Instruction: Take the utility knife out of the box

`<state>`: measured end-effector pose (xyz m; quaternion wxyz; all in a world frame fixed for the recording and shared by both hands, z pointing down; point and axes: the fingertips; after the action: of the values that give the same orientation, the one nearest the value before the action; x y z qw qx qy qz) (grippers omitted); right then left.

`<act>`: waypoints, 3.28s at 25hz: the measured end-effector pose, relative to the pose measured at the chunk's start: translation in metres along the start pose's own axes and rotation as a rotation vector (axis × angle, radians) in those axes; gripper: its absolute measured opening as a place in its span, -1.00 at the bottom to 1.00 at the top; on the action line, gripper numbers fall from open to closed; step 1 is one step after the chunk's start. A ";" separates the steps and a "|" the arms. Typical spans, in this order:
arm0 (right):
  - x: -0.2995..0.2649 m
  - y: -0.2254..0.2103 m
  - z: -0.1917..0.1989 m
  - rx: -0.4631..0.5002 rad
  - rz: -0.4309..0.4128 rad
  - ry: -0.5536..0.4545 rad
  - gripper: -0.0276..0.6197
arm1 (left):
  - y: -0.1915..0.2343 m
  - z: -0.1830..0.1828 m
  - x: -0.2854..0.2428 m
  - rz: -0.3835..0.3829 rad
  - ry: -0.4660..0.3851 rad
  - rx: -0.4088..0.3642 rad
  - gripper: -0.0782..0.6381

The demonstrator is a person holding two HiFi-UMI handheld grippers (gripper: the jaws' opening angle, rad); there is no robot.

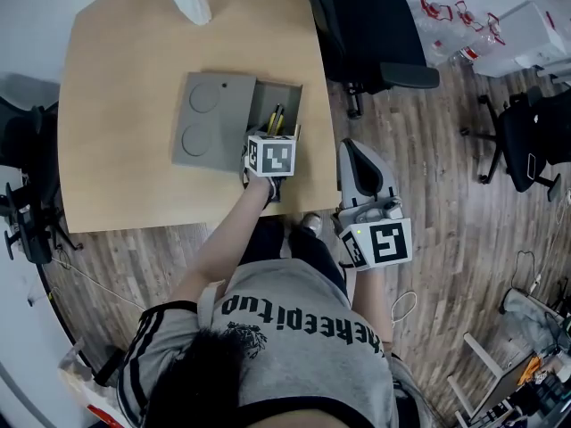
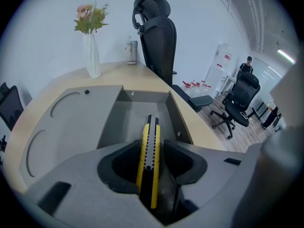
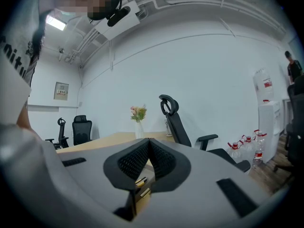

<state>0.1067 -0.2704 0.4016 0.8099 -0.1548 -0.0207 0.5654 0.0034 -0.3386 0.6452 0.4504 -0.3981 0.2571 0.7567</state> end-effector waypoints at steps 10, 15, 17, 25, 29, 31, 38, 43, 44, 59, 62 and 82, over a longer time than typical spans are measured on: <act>0.003 0.001 0.000 0.002 -0.006 -0.001 -0.90 | 0.000 0.002 -0.001 -0.005 -0.012 -0.024 -0.33; 0.005 0.001 0.000 0.000 -0.004 -0.003 -0.90 | -0.004 0.002 -0.002 0.020 -0.020 -0.004 -0.24; 0.005 0.002 0.000 0.001 -0.003 -0.004 -0.90 | -0.003 0.001 -0.001 0.016 -0.021 -0.007 -0.24; 0.006 0.006 0.002 0.002 -0.004 -0.003 -0.90 | 0.004 0.002 -0.001 -0.035 -0.023 0.025 -0.17; 0.007 0.007 0.001 0.000 -0.008 -0.004 -0.90 | 0.003 0.001 0.000 -0.033 -0.026 0.025 -0.17; 0.007 0.008 0.000 0.000 -0.010 -0.004 -0.90 | 0.005 0.001 0.001 -0.039 -0.029 0.024 -0.17; 0.011 0.009 0.001 0.008 -0.012 -0.008 -0.90 | 0.001 0.001 0.001 -0.006 -0.042 -0.012 -0.43; 0.016 0.009 -0.001 0.010 -0.010 -0.012 -0.90 | -0.005 -0.004 0.011 0.026 -0.098 -0.044 -0.43; 0.017 0.008 -0.002 0.010 -0.011 -0.015 -0.90 | -0.005 -0.005 0.014 0.024 -0.110 -0.052 -0.43; 0.025 0.021 -0.003 0.027 -0.061 -0.023 -0.90 | -0.009 -0.038 0.078 0.040 -0.327 -0.076 -0.43; 0.030 0.026 -0.004 0.035 -0.072 -0.025 -0.90 | -0.012 -0.042 0.094 0.030 -0.375 -0.107 -0.43; 0.073 0.049 -0.004 0.102 -0.150 -0.012 -0.90 | -0.042 -0.040 0.206 0.029 -0.632 -0.096 -0.43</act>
<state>0.0895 -0.1882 0.3744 0.8568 -0.1080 -0.0084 0.5042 -0.0017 -0.2513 0.4500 0.4779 -0.1603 0.0741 0.8604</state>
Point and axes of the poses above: the fingertips, and each gripper's own axes: x backward along the fingers, y to its left, z out of its underside, and after that the axes turned 9 degrees about -x, right-handed
